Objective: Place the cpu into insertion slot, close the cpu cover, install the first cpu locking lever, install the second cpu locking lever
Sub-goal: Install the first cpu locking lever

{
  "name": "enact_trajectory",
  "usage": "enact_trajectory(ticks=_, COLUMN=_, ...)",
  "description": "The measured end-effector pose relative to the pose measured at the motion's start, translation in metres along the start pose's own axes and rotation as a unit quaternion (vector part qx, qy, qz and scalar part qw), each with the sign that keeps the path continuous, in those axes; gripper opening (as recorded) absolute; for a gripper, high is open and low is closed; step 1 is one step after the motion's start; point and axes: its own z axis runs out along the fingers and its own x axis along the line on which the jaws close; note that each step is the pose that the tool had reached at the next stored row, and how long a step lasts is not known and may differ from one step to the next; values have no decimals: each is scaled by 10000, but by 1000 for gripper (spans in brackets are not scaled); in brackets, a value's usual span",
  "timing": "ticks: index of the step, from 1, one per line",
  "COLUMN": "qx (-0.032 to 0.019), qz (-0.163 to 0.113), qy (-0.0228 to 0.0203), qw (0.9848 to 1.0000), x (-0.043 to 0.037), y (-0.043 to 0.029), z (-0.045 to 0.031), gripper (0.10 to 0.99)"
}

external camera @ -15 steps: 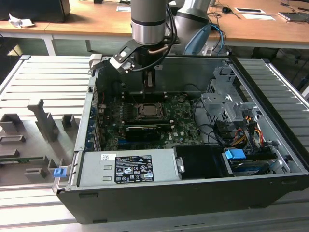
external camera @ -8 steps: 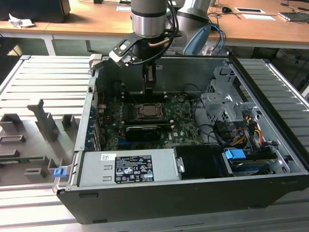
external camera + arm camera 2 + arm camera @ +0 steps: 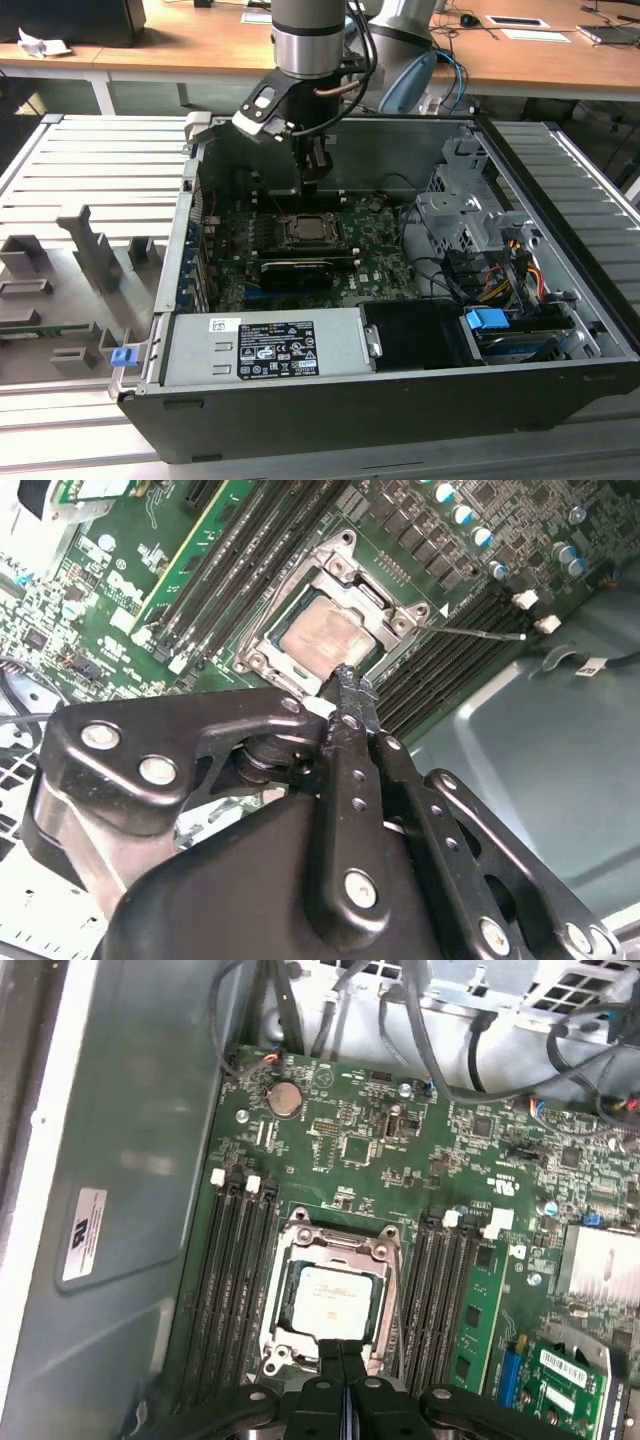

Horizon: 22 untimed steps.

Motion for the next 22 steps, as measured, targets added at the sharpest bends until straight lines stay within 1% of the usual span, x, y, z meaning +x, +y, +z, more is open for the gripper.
enact_trajectory(ticks=2, qx=2, qz=-77, qy=-5, qw=10000, x=0, y=-1, z=4, gripper=106)
enact_trajectory(ticks=4, qx=5, qz=-242, qy=-4, qw=9997, x=0, y=-2, z=7, gripper=106)
enact_trajectory(ticks=6, qx=4, qz=-456, qy=6, qw=9990, x=1, y=-2, z=9, gripper=106)
enact_trajectory(ticks=7, qx=0, qz=-660, qy=15, qw=9978, x=1, y=-2, z=10, gripper=106)
enact_trajectory(ticks=9, qx=-3, qz=-833, qy=22, qw=9965, x=1, y=-2, z=10, gripper=106)
enact_trajectory(ticks=10, qx=-6, qz=-982, qy=29, qw=9952, x=1, y=-2, z=12, gripper=106)
enact_trajectory(ticks=14, qx=-12, qz=-1345, qy=44, qw=9909, x=1, y=-2, z=17, gripper=106)
enact_trajectory(ticks=15, qx=-14, qz=-1463, qy=49, qw=9892, x=1, y=-3, z=19, gripper=106)
enact_trajectory(ticks=16, qx=-16, qz=-1541, qy=52, qw=9880, x=1, y=-3, z=20, gripper=106)
enact_trajectory(ticks=17, qx=-18, qz=-1670, qy=58, qw=9859, x=1, y=-3, z=22, gripper=106)
enact_trajectory(ticks=18, qx=-19, qz=-1753, qy=61, qw=9845, x=1, y=-3, z=24, gripper=106)
enact_trajectory(ticks=20, qx=-25, qz=-2045, qy=74, qw=9788, x=1, y=-3, z=29, gripper=106)
enact_trajectory(ticks=22, qx=-28, qz=-2228, qy=82, qw=9748, x=1, y=-3, z=33, gripper=106)
